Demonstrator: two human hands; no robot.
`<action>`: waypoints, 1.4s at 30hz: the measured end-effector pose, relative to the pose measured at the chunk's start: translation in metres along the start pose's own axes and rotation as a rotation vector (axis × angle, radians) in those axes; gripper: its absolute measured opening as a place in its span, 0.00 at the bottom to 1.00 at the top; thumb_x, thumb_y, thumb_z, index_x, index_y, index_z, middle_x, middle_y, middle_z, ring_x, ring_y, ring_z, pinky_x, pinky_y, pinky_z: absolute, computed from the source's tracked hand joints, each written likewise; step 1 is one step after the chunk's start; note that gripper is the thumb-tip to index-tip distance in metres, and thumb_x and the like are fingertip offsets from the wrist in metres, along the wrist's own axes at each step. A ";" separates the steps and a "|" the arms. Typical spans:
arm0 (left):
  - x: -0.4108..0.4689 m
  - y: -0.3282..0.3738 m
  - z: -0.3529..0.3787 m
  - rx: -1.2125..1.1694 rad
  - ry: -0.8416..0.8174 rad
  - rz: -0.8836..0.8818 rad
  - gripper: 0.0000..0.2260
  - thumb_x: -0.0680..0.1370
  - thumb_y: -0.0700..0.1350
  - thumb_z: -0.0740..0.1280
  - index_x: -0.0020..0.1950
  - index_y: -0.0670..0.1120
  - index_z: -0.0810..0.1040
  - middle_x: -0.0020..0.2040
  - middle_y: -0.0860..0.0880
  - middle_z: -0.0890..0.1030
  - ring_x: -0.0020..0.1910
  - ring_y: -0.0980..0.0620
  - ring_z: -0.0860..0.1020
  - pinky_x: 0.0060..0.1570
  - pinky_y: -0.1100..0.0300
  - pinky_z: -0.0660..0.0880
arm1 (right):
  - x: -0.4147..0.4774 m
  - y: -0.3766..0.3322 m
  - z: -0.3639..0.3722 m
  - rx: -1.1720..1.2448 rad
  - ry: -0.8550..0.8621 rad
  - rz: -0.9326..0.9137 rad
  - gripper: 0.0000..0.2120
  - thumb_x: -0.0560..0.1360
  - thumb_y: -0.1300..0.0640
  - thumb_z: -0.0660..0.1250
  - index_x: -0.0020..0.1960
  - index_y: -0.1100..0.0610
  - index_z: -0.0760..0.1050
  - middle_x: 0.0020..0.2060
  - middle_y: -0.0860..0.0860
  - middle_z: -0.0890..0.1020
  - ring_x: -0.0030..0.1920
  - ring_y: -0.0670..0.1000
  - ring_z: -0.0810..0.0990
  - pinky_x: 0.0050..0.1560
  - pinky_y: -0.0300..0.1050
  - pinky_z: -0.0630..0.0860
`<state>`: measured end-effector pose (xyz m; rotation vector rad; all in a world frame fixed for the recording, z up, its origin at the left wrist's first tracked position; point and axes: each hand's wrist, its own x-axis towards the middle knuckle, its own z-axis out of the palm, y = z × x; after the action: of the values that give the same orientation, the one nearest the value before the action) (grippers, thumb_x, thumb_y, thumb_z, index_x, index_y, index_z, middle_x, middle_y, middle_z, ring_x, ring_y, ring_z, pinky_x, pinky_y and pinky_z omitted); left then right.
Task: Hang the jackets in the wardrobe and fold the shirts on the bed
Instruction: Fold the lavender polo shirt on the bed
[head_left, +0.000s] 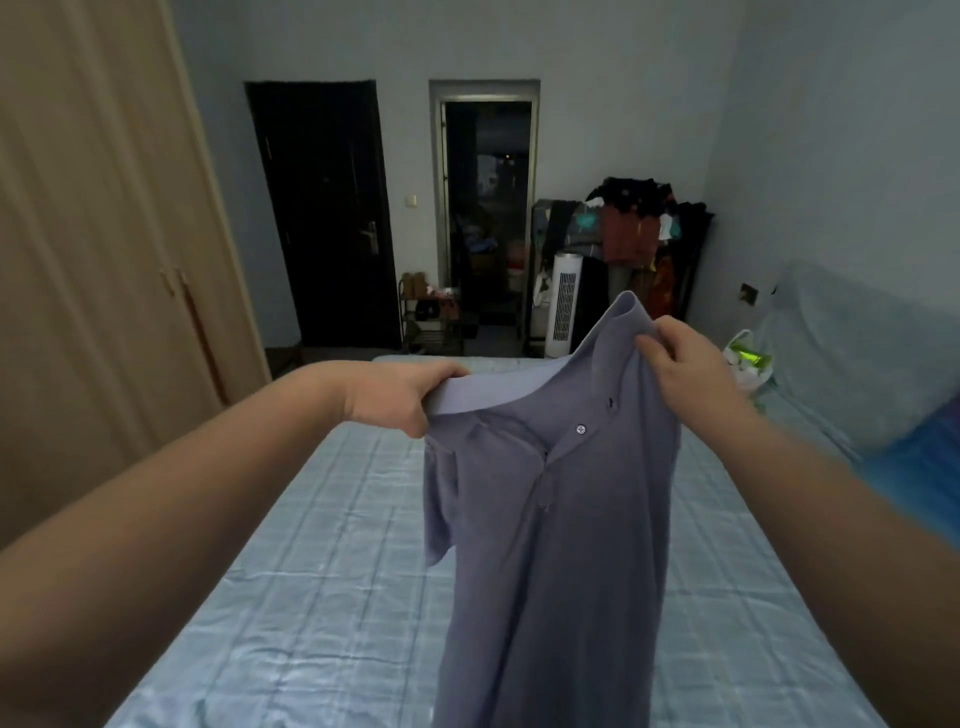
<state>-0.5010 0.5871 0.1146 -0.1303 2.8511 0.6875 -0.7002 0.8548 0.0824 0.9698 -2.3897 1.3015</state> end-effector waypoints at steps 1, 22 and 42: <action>-0.009 -0.004 -0.002 0.025 -0.005 -0.001 0.35 0.68 0.35 0.69 0.71 0.56 0.64 0.62 0.53 0.73 0.61 0.52 0.74 0.63 0.49 0.74 | -0.005 -0.009 0.001 -0.012 0.007 -0.026 0.12 0.82 0.52 0.59 0.44 0.59 0.69 0.37 0.55 0.75 0.37 0.52 0.73 0.36 0.46 0.65; -0.093 -0.097 0.015 -0.047 0.324 -0.118 0.19 0.77 0.64 0.64 0.61 0.54 0.78 0.54 0.53 0.82 0.53 0.52 0.80 0.59 0.48 0.76 | -0.075 -0.099 0.038 -0.298 -0.255 -0.108 0.08 0.83 0.60 0.55 0.50 0.52 0.71 0.47 0.51 0.77 0.48 0.53 0.75 0.42 0.45 0.66; -0.132 -0.119 -0.055 0.168 0.261 0.031 0.06 0.77 0.49 0.71 0.47 0.49 0.77 0.46 0.48 0.79 0.46 0.48 0.78 0.48 0.53 0.75 | -0.076 -0.097 -0.007 -0.551 -0.384 -0.296 0.07 0.80 0.57 0.64 0.44 0.49 0.70 0.40 0.45 0.73 0.44 0.54 0.74 0.44 0.49 0.67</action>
<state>-0.3660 0.4609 0.1393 -0.1603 3.1515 0.4629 -0.5804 0.8572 0.1111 1.4035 -2.5209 0.3376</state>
